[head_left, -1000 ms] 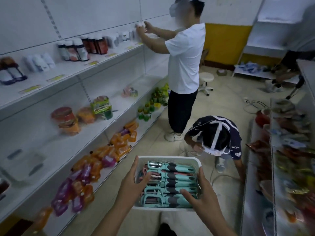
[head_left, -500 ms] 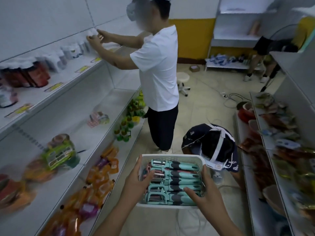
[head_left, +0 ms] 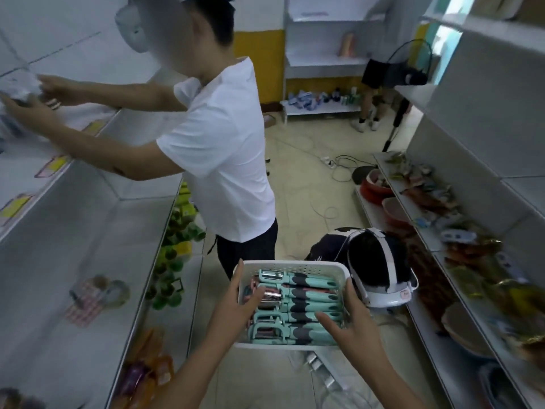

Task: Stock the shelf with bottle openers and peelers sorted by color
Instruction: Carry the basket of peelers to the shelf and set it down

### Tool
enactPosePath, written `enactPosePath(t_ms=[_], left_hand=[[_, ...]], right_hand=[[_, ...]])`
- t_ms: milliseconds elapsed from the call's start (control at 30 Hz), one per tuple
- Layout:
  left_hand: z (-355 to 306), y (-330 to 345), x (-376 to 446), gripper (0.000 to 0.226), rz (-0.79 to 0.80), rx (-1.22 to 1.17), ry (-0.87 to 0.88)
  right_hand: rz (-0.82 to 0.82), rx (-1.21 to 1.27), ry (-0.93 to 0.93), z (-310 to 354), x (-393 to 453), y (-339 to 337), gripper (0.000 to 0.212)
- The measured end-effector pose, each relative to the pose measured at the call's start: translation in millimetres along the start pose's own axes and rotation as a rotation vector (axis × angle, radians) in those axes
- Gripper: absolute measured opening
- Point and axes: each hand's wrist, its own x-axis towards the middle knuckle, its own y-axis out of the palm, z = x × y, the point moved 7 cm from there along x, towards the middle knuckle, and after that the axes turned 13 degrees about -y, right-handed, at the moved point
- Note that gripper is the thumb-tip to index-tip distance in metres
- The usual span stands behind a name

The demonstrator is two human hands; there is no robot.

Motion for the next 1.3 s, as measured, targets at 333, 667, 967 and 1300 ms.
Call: enactPosePath(t_ms=[333, 667, 967, 1300], left_hand=[[-68.1, -2.8, 144.9, 0.100, 0.179, 0.013, 0.025], [-150.7, 26.9, 266.7, 0.082, 0.163, 0.093, 0.012], [-207.5, 52.3, 361.5, 0.075, 0.182, 0.031, 0.009], [-268.1, 73.2, 447.5, 0.079, 0.182, 0.007, 0.058]], right_hand=[[-0.131, -0.054, 0.038, -12.1, 119.9, 2.0, 0.077], [-0.147, -0.038, 0.050, -51.3, 251.3, -18.5, 0.069], [-0.160, -0.140, 0.167, -105.2, 360.0, -35.9, 0.097], [-0.189, -0.172, 0.127, -109.6, 460.3, -64.6, 0.086]])
